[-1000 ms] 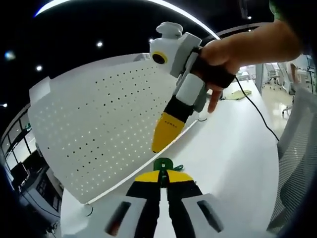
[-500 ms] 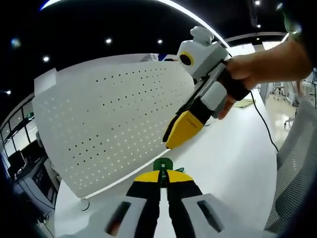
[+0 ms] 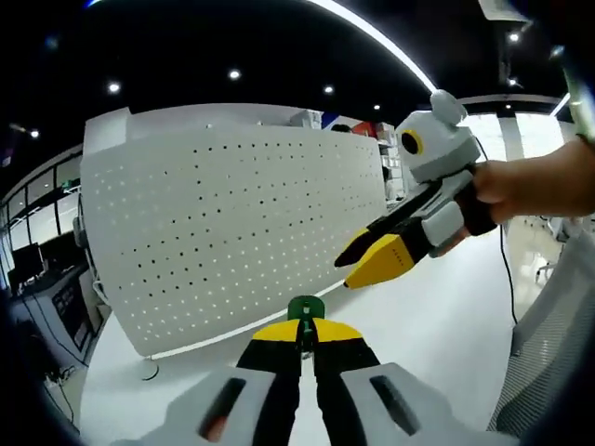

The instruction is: Insert the hook assembly into the mounting plate slot until the hook locks in place.

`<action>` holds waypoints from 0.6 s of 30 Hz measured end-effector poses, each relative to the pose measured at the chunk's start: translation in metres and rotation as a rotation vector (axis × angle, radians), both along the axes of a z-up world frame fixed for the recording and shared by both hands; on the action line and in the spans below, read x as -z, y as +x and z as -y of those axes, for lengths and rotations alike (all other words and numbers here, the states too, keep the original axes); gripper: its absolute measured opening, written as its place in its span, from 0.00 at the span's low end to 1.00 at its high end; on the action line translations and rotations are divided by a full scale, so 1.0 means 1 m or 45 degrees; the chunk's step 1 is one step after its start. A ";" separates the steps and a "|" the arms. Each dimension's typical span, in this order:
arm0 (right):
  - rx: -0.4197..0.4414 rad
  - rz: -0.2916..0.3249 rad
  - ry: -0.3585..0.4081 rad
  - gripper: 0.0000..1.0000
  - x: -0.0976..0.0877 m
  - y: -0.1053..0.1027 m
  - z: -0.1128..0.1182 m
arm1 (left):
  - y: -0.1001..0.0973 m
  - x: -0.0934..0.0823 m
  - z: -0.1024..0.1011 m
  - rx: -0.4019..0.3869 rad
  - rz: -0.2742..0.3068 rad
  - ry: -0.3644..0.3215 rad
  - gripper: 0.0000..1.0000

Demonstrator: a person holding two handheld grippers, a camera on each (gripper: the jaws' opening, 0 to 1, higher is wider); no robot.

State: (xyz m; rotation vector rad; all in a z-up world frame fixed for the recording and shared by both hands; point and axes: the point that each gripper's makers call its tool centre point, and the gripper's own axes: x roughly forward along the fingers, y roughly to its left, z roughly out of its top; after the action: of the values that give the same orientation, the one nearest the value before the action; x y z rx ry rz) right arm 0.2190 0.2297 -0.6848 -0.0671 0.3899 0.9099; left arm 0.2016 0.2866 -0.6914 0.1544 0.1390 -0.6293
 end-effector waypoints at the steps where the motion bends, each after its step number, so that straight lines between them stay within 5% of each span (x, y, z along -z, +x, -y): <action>1: 0.004 0.013 0.005 0.35 0.000 -0.001 0.001 | 0.000 -0.001 -0.001 -0.004 -0.001 -0.008 0.04; 9: -0.010 0.063 0.063 0.42 -0.002 -0.015 0.009 | -0.001 -0.006 -0.007 -0.033 -0.008 -0.046 0.04; 18: 0.010 0.169 0.118 0.48 -0.038 -0.025 0.023 | 0.001 -0.013 -0.016 -0.070 -0.011 -0.067 0.04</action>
State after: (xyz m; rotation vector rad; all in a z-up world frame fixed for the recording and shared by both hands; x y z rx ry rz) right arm 0.1938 0.2068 -0.6467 -0.0404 0.2244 0.9093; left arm 0.2027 0.3030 -0.6784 0.0964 0.1346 -0.5784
